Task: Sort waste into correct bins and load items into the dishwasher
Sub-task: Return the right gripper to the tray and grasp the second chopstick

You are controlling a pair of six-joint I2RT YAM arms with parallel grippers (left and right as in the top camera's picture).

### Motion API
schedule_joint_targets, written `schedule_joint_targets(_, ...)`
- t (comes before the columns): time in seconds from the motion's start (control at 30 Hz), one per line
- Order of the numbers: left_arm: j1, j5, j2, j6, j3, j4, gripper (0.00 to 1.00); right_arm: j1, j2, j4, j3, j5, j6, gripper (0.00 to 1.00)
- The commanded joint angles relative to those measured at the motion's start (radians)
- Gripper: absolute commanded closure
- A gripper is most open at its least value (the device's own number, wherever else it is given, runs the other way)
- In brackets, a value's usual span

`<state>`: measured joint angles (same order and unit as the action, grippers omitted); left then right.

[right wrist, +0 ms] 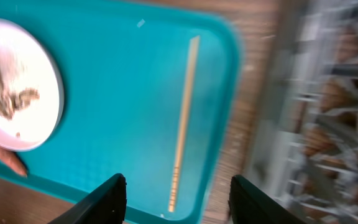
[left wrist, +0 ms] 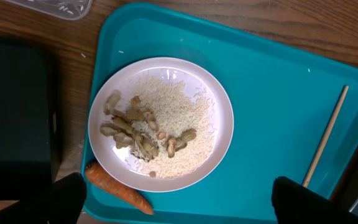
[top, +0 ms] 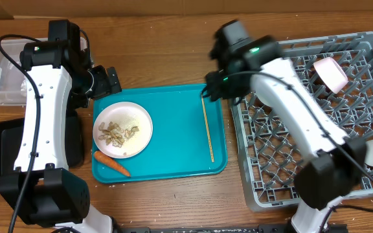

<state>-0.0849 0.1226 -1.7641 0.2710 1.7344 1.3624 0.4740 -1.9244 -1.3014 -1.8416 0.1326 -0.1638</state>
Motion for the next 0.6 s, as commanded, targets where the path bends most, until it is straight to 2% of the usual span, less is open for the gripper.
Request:
schedule_joint_targets(0.0,0.006,0.001,0.019,0.014,-0.006,-0.002,0.03,0.058,-0.102,0.026,0.056,-0.092,-0.067,0.44)
schedule_joint_targets(0.3,0.006,0.001,0.019,0.014,-0.006,-0.002,0.03,0.083,-0.283,0.044,0.077,-0.087,-0.076,0.48)
schedule_joint_targets(0.57,0.006,0.001,0.019,0.014,-0.006,-0.006,0.03,0.088,-0.327,0.079,0.148,-0.082,-0.099,0.56)
